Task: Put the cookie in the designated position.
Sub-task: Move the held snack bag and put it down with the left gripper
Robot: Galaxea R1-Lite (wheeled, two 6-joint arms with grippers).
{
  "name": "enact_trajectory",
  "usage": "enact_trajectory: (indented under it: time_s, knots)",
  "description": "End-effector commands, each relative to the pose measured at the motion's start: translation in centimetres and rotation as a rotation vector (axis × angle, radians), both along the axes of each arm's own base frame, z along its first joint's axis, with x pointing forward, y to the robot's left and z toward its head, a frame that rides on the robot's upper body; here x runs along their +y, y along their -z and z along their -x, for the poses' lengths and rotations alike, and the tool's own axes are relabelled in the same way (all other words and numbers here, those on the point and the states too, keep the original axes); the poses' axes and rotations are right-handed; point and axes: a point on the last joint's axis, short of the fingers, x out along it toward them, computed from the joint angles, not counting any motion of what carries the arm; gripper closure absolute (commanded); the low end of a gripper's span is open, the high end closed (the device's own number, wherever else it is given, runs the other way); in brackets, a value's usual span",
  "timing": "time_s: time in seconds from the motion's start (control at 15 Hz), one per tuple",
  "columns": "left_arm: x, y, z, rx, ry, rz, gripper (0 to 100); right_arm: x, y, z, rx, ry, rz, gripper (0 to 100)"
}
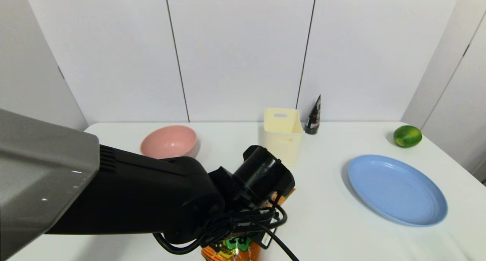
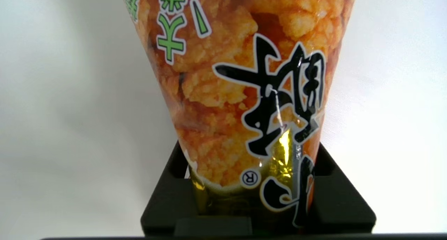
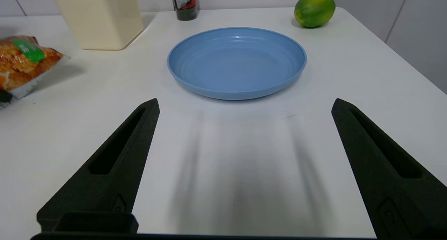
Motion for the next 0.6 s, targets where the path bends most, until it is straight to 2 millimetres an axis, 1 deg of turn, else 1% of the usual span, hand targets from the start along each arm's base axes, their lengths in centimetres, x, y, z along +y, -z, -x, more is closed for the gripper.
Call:
enact_trajectory:
  time_s: [0.07, 0.2, 0.27, 0.33, 0.47, 0.6]
  knots:
    - [-0.3, -3.4, 0.1, -0.131, -0.073, 0.185, 100, 0.0, 0.0, 0.0, 0.002, -0.001, 0.0, 0]
    - [0.3, -5.5, 0.2, -0.177, -0.085, 0.263, 100, 0.0, 0.0, 0.0, 0.002, 0.001, 0.0, 0]
    - [1.0, -7.3, -0.4, -0.217, -0.11, 0.317, 100, 0.0, 0.0, 0.0, 0.002, -0.001, 0.0, 0]
    - [1.7, -8.5, -1.0, -0.245, -0.131, 0.347, 100, 0.0, 0.0, 0.0, 0.002, 0.001, 0.0, 0]
    - [3.0, -10.8, -1.8, -0.297, -0.17, 0.403, 100, 0.0, 0.0, 0.0, 0.002, 0.001, 0.0, 0]
    - [4.7, -12.7, -2.9, -0.378, -0.223, 0.431, 100, 0.0, 0.0, 0.0, 0.002, 0.001, 0.0, 0]
